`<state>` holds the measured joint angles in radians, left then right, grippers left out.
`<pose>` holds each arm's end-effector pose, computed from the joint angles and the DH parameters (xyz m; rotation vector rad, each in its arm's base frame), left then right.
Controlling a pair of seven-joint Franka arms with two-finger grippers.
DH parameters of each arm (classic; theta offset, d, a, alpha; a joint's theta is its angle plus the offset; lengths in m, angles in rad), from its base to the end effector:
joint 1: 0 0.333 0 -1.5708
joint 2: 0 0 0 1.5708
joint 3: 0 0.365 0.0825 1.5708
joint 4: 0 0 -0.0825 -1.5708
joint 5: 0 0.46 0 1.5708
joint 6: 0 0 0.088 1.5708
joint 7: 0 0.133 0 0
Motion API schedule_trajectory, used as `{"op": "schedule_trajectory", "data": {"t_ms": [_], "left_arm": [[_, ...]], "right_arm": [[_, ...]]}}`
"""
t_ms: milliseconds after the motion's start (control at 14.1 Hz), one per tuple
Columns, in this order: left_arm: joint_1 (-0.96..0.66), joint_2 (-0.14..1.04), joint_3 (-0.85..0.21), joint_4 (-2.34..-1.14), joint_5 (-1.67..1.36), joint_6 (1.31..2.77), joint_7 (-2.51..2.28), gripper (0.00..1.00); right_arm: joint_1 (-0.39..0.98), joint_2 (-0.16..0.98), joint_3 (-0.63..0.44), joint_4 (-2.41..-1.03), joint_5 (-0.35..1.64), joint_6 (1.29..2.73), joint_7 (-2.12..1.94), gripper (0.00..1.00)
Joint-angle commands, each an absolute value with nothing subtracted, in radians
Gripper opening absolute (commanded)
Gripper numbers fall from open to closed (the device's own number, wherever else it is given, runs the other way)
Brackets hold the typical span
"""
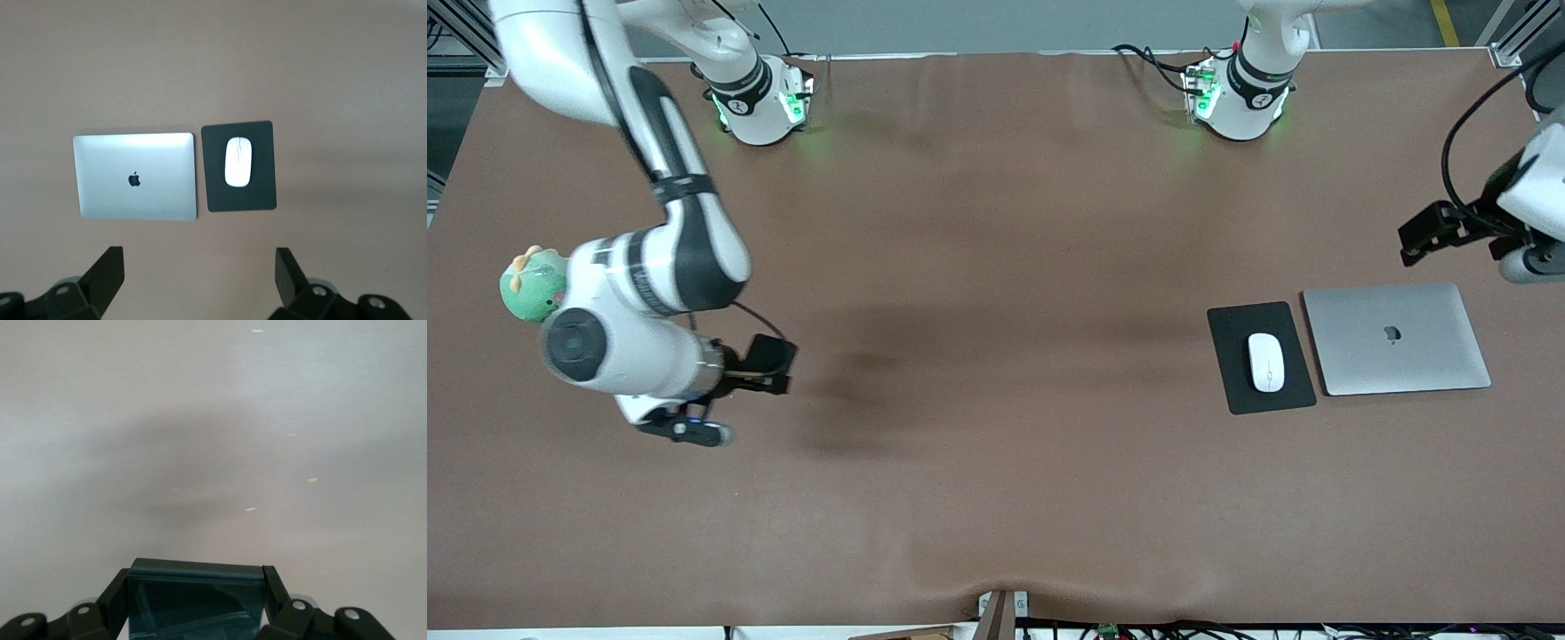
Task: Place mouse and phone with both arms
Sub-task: 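Carry the phone toward the green toy while the left gripper withdraws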
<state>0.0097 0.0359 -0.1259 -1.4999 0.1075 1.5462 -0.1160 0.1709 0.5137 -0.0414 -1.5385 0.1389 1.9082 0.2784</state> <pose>0.6392 -0.0585 0.6622 -3.0404 -0.0048 -0.0343 0.7568 0.1160 0.3271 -3.0406 0.3058 0.2478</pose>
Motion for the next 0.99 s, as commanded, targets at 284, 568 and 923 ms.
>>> {"op": "schedule_trajectory", "data": {"t_ms": [284,568,923], "left_arm": [[-0.072,-0.069,-0.017,-1.595,0.063,1.522,-0.049,1.00],[-0.072,-0.057,-0.018,-1.583,0.040,1.522,-0.049,1.00],[-0.072,-0.058,-0.018,-1.582,0.040,1.522,-0.060,1.00]], "right_arm": [[-0.070,0.480,-0.020,-1.762,0.072,2.002,0.008,0.13],[-0.149,0.474,-0.018,-1.897,0.049,2.147,-0.070,0.14],[-0.227,0.457,-0.020,-2.011,0.044,2.278,-0.286,0.17]]}}
